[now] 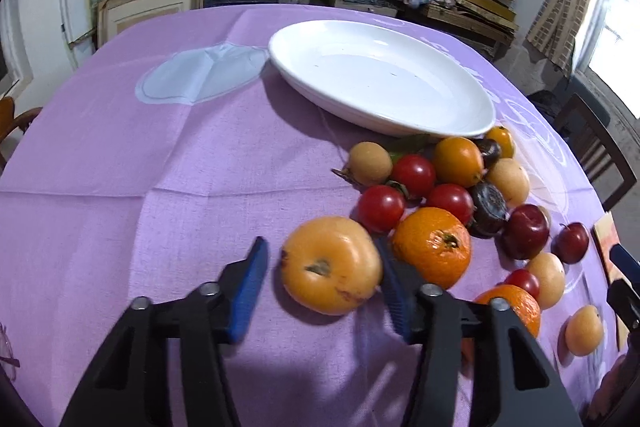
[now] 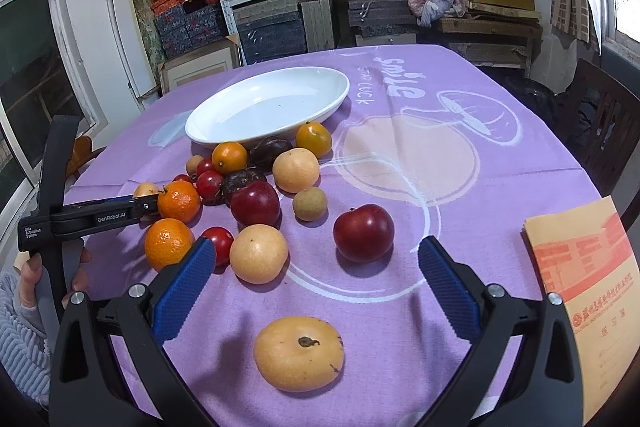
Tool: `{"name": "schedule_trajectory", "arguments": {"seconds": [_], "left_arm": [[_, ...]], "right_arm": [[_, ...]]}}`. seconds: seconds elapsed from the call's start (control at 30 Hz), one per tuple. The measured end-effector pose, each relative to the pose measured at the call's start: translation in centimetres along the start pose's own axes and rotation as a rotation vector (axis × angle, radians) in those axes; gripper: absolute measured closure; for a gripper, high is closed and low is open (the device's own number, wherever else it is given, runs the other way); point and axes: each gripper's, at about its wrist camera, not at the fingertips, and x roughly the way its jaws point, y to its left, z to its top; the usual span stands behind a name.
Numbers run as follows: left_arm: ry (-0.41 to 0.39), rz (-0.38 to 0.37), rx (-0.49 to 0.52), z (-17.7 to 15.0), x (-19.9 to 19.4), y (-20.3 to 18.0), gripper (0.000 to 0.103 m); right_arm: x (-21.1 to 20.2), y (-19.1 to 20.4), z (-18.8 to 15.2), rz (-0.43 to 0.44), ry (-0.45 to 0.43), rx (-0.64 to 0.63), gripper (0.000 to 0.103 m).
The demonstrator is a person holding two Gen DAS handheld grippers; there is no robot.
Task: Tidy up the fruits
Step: 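Grasp the large yellow-orange fruit with the left gripper while the right gripper grasps a yellow pear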
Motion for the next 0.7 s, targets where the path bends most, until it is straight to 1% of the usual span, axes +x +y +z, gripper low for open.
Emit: {"name": "schedule_trajectory", "arguments": {"seconds": [0.17, 0.23, 0.33, 0.4, 0.53, 0.6, 0.67, 0.7], "left_arm": [[-0.007, 0.052, 0.088, -0.5, -0.1, -1.3, 0.058], [0.011, 0.054, 0.109, -0.4, -0.2, -1.4, 0.058], [0.041, 0.084, 0.128, -0.2, -0.5, -1.0, 0.058], [0.031, 0.098, 0.111, -0.5, -1.2, -0.5, 0.058], [-0.031, 0.082, 0.031, -1.5, -2.4, 0.9, 0.058], [-0.036, 0.073, 0.004, -2.0, -2.3, 1.3, 0.058], [-0.027, 0.077, 0.005, -2.2, -2.3, 1.4, 0.058], [-0.038, 0.074, 0.006, -2.2, -2.6, 1.4, 0.058]], "right_arm": [[0.2, 0.0, 0.0, 0.003, 0.005, -0.002, 0.004], [0.3, 0.0, 0.0, 0.004, 0.013, -0.006, 0.004], [0.5, 0.0, -0.1, 0.014, 0.046, -0.025, 0.004], [0.1, 0.1, -0.7, 0.011, 0.078, -0.061, 0.004], [-1.0, -0.1, -3.1, 0.008, 0.153, -0.107, 0.004], [-1.8, -0.3, -3.8, 0.019, 0.156, -0.107, 0.004], [-2.3, -0.1, -4.0, 0.020, 0.134, -0.119, 0.004], [-2.2, 0.1, -4.0, 0.012, 0.131, -0.127, 0.004]]}}
